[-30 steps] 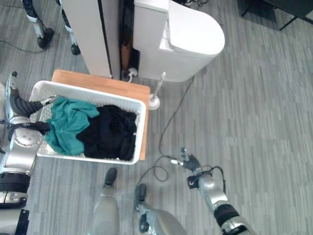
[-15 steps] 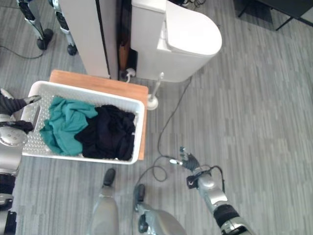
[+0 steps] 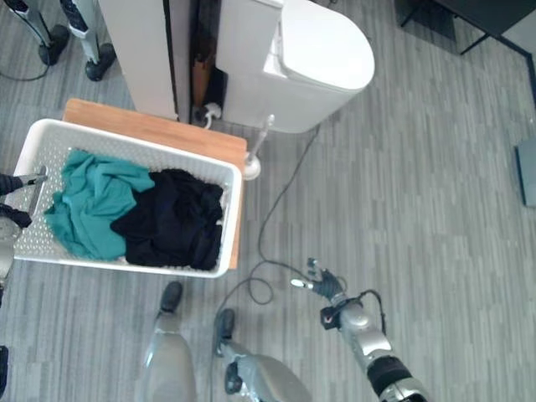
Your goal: Grab the laundry basket,head to the washer,open it,put in the laundry and shut it.
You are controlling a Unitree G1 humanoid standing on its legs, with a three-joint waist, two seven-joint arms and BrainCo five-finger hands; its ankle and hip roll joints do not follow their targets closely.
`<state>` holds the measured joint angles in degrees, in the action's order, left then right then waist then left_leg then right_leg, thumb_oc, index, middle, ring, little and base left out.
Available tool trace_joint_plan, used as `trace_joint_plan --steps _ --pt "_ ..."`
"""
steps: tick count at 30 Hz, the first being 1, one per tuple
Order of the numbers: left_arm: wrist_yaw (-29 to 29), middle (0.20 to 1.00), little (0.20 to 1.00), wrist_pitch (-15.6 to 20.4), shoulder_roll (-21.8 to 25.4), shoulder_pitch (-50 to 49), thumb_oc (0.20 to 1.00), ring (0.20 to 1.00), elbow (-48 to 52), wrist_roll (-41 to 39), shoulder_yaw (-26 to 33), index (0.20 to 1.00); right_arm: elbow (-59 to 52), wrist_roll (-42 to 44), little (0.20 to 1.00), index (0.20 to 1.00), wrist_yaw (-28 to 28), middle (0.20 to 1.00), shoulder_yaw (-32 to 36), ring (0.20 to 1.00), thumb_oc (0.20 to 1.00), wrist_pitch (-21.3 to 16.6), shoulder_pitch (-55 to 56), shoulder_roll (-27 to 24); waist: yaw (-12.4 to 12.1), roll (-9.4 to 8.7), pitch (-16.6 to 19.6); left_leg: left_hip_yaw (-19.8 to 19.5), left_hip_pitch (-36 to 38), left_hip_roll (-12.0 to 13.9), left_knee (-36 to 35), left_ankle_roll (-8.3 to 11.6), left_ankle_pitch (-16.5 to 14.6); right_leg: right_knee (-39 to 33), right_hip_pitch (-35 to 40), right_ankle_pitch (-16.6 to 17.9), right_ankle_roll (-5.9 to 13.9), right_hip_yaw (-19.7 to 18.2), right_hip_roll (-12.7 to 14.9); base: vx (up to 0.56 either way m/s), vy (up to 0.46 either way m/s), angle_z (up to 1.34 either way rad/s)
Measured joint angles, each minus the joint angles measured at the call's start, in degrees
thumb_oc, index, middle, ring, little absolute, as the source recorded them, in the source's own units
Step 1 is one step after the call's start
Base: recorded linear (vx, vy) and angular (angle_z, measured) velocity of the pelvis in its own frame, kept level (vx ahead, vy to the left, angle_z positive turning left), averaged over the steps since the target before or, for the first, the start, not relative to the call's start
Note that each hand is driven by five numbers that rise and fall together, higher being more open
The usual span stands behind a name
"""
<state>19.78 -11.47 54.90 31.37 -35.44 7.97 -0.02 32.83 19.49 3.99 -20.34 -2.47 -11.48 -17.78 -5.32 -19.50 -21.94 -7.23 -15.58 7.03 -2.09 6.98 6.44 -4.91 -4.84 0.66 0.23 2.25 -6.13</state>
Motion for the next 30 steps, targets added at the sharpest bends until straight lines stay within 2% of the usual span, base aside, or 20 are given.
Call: trace_joint_plan --steps 4,10,18,21,23,25,30 --pt "0.0 1.0 1.0 0.25 -1.58 0.66 1.0 1.0 -1.77 -5.39 -2.84 1.0 -0.11 0.03 1.0 1.0 -0.09 1.0 -0.16 1.0 1.0 0.06 -0.11 0.09 0.12 -0.26 -0.11 -0.1 -0.32 -0.01 0.02 0.0 0.01 0.0 -0.28 0.35 0.47 0.03 0.0 0.0 0.0 0.0" --pt "0.01 1.0 1.0 1.38 -1.83 3.13 1.0 1.0 -5.25 -7.99 -6.2 1.0 -0.43 0.08 1.0 1.0 -0.16 1.0 -0.12 1.0 1.0 0.16 -0.11 0.03 0.04 -0.03 -0.29 -0.03 -0.52 -0.03 0.02 0.01 0.02 -0.01 -0.58 0.46 0.65 0.03 0.03 0.0 0.0 0.0" --pt "-0.91 1.0 1.0 2.3 -1.83 10.15 1.0 1.0 -13.85 -12.21 -11.19 1.0 -4.07 0.61 1.0 1.0 -0.2 1.0 -0.08 1.0 1.0 1.09 -1.0 -1.14 0.27 1.91 -1.76 0.1 -0.92 -0.08 0.17 0.28 0.25 0.0 -1.05 0.6 0.69 -0.04 0.09 0.0 0.014 -0.01" --pt "-2.05 1.0 1.0 3.62 -1.47 13.39 1.0 1.0 -19.86 -13.7 -15.02 1.0 -7.26 2.29 1.0 1.0 -0.99 1.0 -0.05 1.0 1.0 1.13 -4.15 -2.58 0.71 2.58 -2.23 0.35 -1.13 -0.1 0.86 0.29 0.24 0.0 -1.12 0.85 0.78 -0.25 0.15 0.0 0.035 -0.06" --pt "-2.97 1.0 1.0 5.23 -1.79 16.44 1.0 1.0 -25.9 -15.17 -17.27 1.0 -7.73 2.83 1.0 1.0 -1.64 1.0 -0.23 1.0 1.0 1.11 -7.93 -3.04 0.83 3.2 -2.69 0.7 -1.0 -0.09 1.1 0.29 0.24 0.0 -1.04 1.08 0.49 -0.49 0.16 0.01 0.048 -0.09" --pt "-3.81 1.0 1.0 5.61 -2.2 17.48 1.0 1.0 -27.83 -17.28 -18.35 1.0 -7.69 3.3 1.0 1.0 -2.88 1.0 -1.34 1.0 1.0 1.04 -12.26 -3.65 0.84 4.07 -3.33 1.31 -0.92 -0.13 1.47 0.28 0.24 0.0 -0.99 1.42 0.26 -0.92 0.26 0.0 0.06 -0.15" --pt "-5.13 1.0 1.0 6.63 -8.26 18.51 1.0 1.0 -30.88 -21.11 -21.14 1.0 -6.27 3.25 1.0 1.0 -5.24 1.0 -4.16 1.0 1.0 1.03 -18.87 -4.23 0.01 7.34 -3.42 1.44 -0.7 -0.74 1.76 0.27 0.24 0.0 -0.65 1.56 0.14 -1.1 0.87 0.0 0.046 0.0"
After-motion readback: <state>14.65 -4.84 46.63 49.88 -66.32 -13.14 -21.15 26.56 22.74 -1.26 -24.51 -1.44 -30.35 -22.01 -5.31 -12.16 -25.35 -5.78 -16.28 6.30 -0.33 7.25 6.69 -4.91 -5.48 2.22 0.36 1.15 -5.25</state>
